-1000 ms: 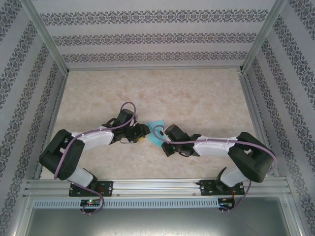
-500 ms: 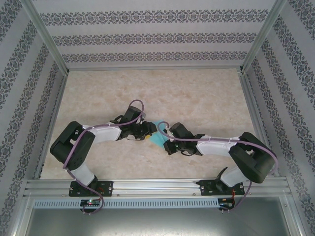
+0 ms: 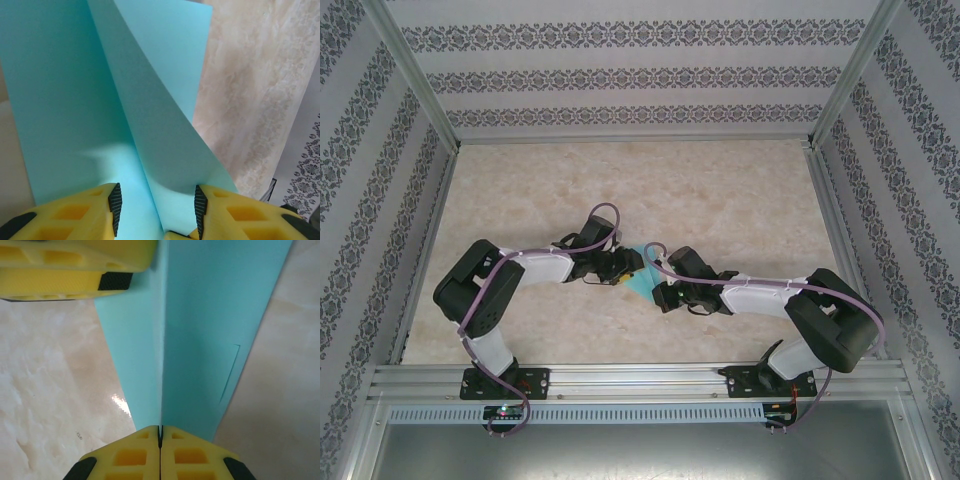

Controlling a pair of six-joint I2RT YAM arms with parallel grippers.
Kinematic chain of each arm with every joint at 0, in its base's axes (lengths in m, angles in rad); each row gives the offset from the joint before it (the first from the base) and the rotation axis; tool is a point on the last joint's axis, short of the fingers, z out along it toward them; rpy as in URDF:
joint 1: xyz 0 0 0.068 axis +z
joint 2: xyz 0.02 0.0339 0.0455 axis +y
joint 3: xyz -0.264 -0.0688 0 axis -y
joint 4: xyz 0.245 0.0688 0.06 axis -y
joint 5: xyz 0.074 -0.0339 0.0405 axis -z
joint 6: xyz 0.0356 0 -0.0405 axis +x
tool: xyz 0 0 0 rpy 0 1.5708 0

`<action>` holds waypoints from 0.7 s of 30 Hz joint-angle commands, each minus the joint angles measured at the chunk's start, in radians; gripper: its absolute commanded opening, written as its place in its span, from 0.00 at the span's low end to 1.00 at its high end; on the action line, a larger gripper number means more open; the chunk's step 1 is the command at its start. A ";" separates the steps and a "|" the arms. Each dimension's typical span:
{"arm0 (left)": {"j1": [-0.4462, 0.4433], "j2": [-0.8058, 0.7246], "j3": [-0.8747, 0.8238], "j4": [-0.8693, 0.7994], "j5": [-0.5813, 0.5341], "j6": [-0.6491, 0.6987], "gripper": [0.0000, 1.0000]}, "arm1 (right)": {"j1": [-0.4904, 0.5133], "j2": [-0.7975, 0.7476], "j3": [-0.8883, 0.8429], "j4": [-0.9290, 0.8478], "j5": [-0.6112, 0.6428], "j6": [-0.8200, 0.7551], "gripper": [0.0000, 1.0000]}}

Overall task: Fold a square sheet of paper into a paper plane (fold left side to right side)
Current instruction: Fourth fold the wing at the center of the table.

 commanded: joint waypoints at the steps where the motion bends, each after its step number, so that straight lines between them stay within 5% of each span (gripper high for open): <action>1: -0.014 0.017 0.031 0.018 0.005 -0.001 0.46 | -0.011 0.002 -0.012 0.026 -0.029 0.013 0.07; 21: -0.015 0.051 0.031 -0.035 -0.019 0.008 0.46 | -0.035 0.032 -0.004 0.047 -0.088 0.026 0.14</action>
